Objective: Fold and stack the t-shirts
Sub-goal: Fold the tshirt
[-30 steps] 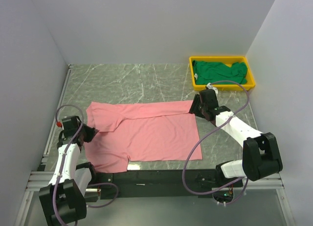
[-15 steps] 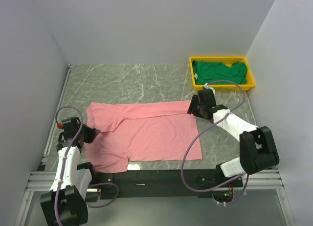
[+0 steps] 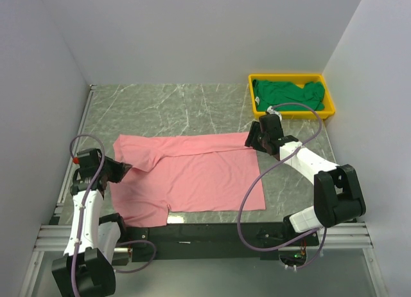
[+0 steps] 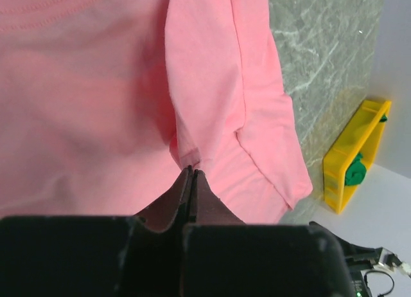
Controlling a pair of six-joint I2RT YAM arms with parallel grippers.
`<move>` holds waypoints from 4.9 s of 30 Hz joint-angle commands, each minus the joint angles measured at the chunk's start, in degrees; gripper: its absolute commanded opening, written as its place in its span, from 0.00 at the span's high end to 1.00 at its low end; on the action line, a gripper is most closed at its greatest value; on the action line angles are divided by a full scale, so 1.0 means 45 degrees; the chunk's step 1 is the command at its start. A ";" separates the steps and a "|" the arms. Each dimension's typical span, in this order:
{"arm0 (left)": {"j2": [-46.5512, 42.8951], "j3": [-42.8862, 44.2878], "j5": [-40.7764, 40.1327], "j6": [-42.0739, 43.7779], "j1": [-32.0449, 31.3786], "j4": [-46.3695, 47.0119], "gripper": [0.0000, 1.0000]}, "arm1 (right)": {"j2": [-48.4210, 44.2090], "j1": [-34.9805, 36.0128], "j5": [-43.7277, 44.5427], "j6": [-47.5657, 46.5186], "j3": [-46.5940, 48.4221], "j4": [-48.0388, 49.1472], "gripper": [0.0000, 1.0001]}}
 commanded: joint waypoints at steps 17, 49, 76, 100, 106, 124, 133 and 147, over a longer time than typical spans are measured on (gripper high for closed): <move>-0.0501 0.0387 0.0655 -0.0783 -0.0266 -0.1549 0.99 | -0.0257 -0.0022 0.0076 -0.0110 0.0161 0.0439 0.36; 0.4182 0.3236 -0.5185 0.2358 -0.0072 0.2920 0.41 | 0.2124 -0.2852 -0.2794 0.0983 0.1391 0.1259 0.38; 1.0709 0.5796 -0.3348 0.3806 0.0026 0.3725 0.44 | 0.5524 -0.3361 -0.4709 0.1375 0.3343 0.0735 0.40; 1.2408 0.6850 -0.3074 0.3982 0.0046 0.3531 0.93 | 0.6501 -0.3361 -0.4690 0.0847 0.4965 -0.0850 0.70; 1.2975 0.7690 -0.3426 0.4001 0.0280 0.3120 0.99 | 0.6481 -0.3361 -0.4087 0.0828 0.5336 -0.1141 0.94; 1.2138 0.8433 -0.3269 0.3923 0.0456 0.2886 0.63 | 0.5799 -0.3518 -0.3383 0.0165 0.5572 -0.1708 0.73; 0.8975 0.7732 -0.3524 0.3670 0.0320 0.1480 0.16 | 0.3124 -0.1861 -0.2132 -0.0636 0.4323 -0.2022 0.49; 0.4518 0.4663 -0.7721 0.4491 -0.7503 -0.0278 0.25 | -0.0430 0.3278 -0.2288 0.0358 0.0147 0.0731 0.38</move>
